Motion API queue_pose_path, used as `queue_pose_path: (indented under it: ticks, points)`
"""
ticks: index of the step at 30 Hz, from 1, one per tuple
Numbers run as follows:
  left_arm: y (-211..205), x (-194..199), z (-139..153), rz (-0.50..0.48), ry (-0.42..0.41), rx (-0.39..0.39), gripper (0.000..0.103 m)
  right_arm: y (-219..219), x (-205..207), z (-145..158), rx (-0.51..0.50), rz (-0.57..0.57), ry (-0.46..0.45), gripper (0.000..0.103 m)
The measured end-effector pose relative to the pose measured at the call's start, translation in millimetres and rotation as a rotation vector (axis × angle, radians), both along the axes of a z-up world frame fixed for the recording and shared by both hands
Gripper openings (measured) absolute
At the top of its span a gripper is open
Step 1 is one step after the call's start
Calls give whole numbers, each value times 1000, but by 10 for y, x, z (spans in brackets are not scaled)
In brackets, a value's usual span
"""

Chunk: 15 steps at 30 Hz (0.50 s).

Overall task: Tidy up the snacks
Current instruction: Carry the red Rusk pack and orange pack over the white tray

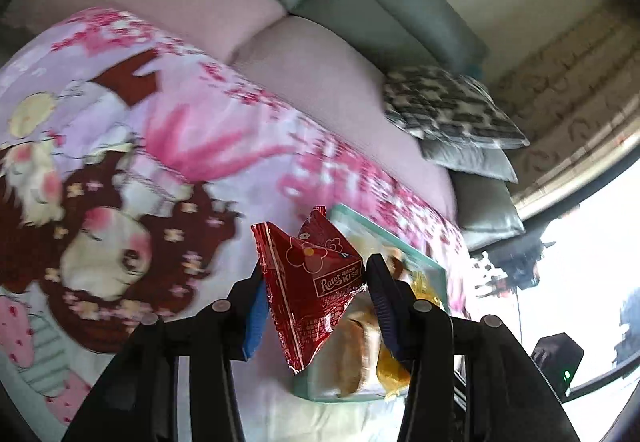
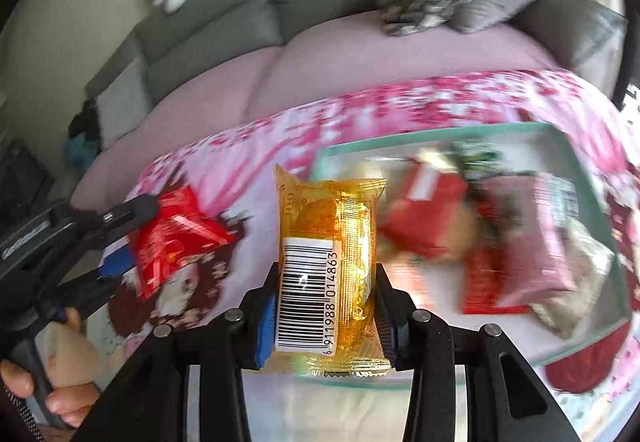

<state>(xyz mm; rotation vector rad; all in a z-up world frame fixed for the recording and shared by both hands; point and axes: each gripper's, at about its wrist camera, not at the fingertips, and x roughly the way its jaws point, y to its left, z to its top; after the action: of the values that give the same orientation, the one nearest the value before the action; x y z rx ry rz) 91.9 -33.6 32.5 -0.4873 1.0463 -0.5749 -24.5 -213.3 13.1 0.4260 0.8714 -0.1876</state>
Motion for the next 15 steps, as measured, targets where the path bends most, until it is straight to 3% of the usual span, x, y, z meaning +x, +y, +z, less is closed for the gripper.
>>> queue_pose_path:
  ticks: [8, 15]
  points:
    - [-556, -242, 54, -129, -37, 16, 48, -537, -248, -23, 20, -118, -12, 44]
    - [-674, -335, -20, -102, -33, 113, 49, -700, -401, 9, 37, -146, -35, 44]
